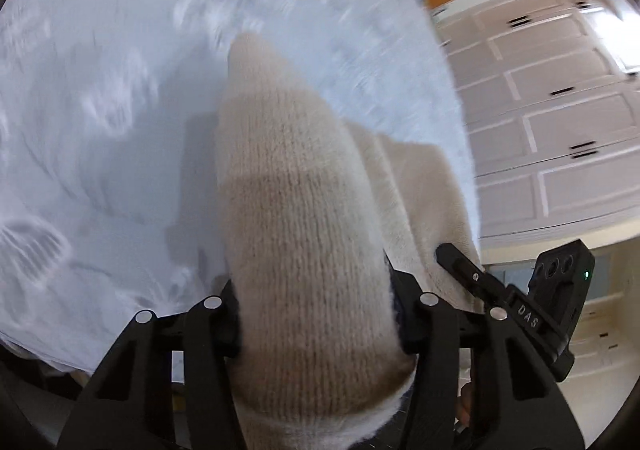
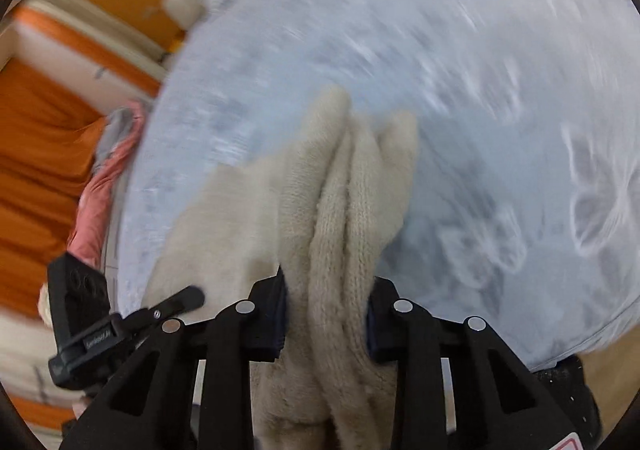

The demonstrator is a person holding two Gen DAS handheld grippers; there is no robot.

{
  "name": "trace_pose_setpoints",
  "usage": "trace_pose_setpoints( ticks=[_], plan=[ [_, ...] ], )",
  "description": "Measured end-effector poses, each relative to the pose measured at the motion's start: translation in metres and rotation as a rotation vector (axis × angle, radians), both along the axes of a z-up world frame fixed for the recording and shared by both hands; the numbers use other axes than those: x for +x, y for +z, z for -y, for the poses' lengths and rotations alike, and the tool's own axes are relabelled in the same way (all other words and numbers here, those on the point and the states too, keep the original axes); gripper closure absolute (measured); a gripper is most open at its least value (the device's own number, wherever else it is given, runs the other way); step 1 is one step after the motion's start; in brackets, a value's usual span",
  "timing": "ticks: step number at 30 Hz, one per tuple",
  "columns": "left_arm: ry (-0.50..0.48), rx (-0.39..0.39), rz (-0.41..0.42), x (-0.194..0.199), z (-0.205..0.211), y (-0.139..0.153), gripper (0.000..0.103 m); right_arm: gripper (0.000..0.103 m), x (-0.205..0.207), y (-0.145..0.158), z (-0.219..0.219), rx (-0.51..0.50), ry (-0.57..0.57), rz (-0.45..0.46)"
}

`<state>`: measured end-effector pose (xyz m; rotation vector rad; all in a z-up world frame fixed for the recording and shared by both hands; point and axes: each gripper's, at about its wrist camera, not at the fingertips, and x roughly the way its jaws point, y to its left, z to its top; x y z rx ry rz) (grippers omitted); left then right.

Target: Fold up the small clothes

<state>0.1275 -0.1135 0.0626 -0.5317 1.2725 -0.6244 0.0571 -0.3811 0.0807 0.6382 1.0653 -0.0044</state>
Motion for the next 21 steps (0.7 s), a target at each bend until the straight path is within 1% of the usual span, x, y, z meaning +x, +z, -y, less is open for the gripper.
trace_pose_setpoints(
  ticks=[1,2,3,4,6,7,8,9,10,11,12,13,14,15,16,18,19,21],
  plan=[
    [-0.001,-0.008,0.017,0.000,-0.006,0.011,0.054,0.074,0.000,0.020,-0.011,-0.019,0.012,0.042],
    [-0.005,-0.021,0.058,0.000,-0.018,0.032,0.054,0.074,0.000,0.036,-0.019,-0.019,0.017,0.079],
    [-0.010,-0.021,0.088,-0.001,-0.024,0.044,0.054,0.074,0.000,0.050,-0.025,-0.011,0.020,0.117],
    [-0.018,-0.013,0.134,-0.002,-0.037,0.062,0.053,0.074,0.000,0.063,-0.031,-0.003,0.021,0.154],
    [-0.023,0.019,0.180,-0.001,-0.053,0.079,0.051,0.074,0.000,0.076,-0.038,0.030,0.028,0.199],
    [-0.018,0.051,0.197,0.000,-0.062,0.081,0.045,0.073,0.002,0.076,-0.045,0.053,0.032,0.206],
    [-0.010,0.071,0.202,0.003,-0.067,0.077,0.037,0.072,0.005,0.070,-0.046,0.061,0.027,0.200],
    [0.003,0.099,0.202,0.009,-0.073,0.067,0.031,0.069,0.010,0.057,-0.051,0.064,0.019,0.183],
    [0.009,0.134,0.197,0.015,-0.080,0.053,0.020,0.063,0.014,0.040,-0.053,0.062,0.016,0.161],
    [0.020,0.215,0.185,0.019,-0.085,0.030,0.020,0.063,0.018,0.018,-0.054,0.024,-0.002,0.118],
    [0.033,0.313,0.166,0.019,-0.091,0.008,0.022,0.062,0.023,0.001,-0.057,-0.038,-0.017,0.062],
    [0.040,0.365,0.150,0.016,-0.098,-0.004,0.028,0.068,0.028,-0.024,-0.063,-0.167,-0.024,-0.052],
    [0.041,0.396,0.130,0.010,-0.105,-0.015,0.030,0.073,0.027,-0.031,-0.069,-0.228,-0.025,-0.107],
    [0.045,0.383,0.131,0.001,-0.114,-0.017,0.030,0.079,0.022,-0.032,-0.073,-0.233,-0.021,-0.111],
    [0.057,0.370,0.146,-0.007,-0.120,-0.013,0.029,0.078,0.012,-0.024,-0.080,-0.193,-0.005,-0.057],
    [0.063,0.374,0.197,-0.021,-0.121,-0.002,0.028,0.079,0.003,-0.005,-0.096,-0.208,0.034,-0.007],
    [0.057,0.396,0.231,-0.028,-0.116,0.004,0.027,0.079,0.001,0.002,-0.106,-0.211,0.068,0.016],
    [0.040,0.433,0.275,-0.028,-0.103,0.007,0.025,0.079,0.004,0.011,-0.122,-0.204,0.120,0.041]
  ],
)
